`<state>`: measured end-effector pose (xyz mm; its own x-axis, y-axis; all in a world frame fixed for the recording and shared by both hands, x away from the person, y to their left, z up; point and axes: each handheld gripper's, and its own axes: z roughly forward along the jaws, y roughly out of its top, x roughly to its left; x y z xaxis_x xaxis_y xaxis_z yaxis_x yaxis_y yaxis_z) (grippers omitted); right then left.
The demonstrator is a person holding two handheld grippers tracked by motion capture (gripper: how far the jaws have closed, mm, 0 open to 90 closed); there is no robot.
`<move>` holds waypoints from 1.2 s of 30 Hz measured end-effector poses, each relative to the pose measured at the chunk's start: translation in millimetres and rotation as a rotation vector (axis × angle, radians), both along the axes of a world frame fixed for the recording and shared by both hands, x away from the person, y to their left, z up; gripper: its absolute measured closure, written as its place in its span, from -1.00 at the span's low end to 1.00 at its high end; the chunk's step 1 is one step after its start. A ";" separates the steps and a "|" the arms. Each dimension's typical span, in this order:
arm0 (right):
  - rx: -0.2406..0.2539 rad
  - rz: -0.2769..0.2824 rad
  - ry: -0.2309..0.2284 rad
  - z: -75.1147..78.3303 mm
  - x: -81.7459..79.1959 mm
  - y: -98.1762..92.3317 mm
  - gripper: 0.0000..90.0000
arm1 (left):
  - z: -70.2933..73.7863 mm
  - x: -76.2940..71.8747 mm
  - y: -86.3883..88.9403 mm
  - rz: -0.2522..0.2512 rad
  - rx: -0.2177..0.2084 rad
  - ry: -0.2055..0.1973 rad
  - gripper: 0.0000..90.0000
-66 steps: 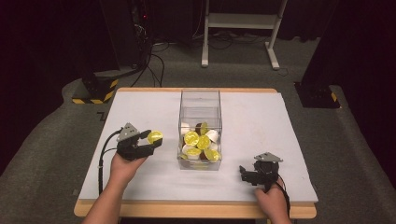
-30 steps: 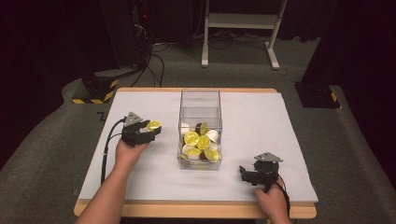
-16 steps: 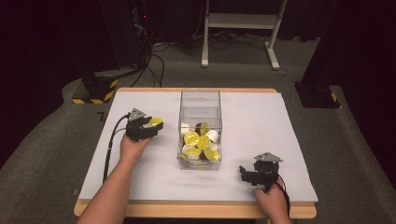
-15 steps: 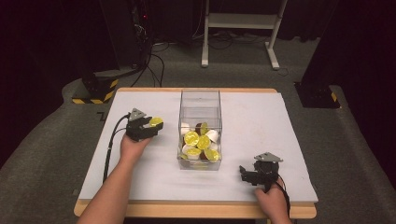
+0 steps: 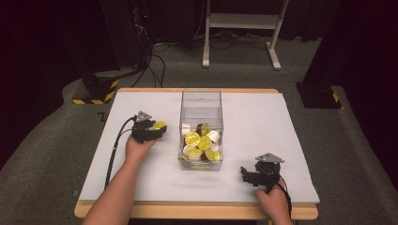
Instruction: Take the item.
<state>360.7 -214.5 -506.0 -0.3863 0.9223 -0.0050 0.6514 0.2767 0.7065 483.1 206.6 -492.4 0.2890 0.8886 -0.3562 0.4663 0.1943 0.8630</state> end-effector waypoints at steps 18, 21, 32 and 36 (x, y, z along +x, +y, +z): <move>0.000 0.000 0.000 0.0 0.0 0.1 -0.81 | -5.5 1.3 -4.0 0.018 0.030 0.022 -0.32; 0.001 -0.001 0.001 0.0 -0.1 0.2 -0.81 | -4.9 1.0 -2.0 0.020 0.029 0.039 -0.44; 0.000 -0.002 0.001 0.0 -0.1 0.3 -0.81 | 2.6 -8.3 8.1 0.017 -0.016 0.033 -0.51; 0.000 -0.001 0.001 0.0 -0.1 0.3 -0.81 | 4.0 -13.3 10.1 0.015 -0.023 0.032 -0.50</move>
